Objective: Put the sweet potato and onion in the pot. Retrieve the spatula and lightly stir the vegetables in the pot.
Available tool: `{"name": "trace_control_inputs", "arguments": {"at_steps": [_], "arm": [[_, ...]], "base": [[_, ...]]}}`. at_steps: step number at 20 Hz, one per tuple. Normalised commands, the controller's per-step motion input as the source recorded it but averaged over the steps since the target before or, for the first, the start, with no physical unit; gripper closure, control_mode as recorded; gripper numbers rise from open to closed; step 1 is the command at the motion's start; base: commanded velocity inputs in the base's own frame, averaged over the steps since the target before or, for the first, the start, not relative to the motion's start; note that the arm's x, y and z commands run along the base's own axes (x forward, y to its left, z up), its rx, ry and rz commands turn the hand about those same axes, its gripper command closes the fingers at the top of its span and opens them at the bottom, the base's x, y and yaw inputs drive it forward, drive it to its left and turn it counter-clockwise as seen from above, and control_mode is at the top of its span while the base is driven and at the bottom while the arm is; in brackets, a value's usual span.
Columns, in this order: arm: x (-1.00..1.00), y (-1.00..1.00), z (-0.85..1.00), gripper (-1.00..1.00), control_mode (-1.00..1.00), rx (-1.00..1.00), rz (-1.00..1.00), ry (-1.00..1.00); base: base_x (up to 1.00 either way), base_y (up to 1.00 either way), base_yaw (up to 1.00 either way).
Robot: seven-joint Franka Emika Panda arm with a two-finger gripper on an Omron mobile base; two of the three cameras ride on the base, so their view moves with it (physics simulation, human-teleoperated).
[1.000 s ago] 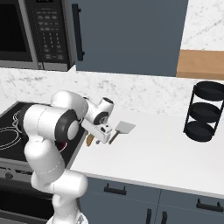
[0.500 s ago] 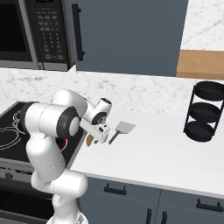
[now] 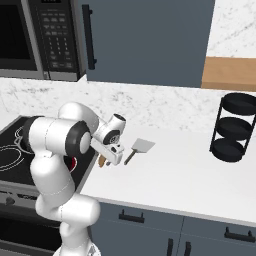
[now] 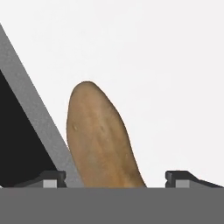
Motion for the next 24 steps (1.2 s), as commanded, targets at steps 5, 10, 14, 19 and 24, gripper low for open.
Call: {"name": "trace_control_inputs", "arguments": {"at_steps": [5,10,14,19,24], "arm": [[0.00,0.00,-0.24,1.00,-1.00,0.00,0.00,-0.01],[-0.32,-0.15,0.19,1.00,-1.00,0.00,-0.01,-0.15],[-0.61,-0.24,0.64,1.00,-1.00,0.00,-0.04,-0.25],[-0.82,-0.09,0.95,1.00,-1.00,0.04,-0.04,-0.16],[-0.95,0.16,1.00,1.00,-1.00,0.00,0.00,-0.09]], "base": [[0.00,0.00,0.00],[0.00,0.00,0.00],[0.00,0.00,0.00],[0.00,0.00,0.00],[0.00,0.00,0.00]]}}
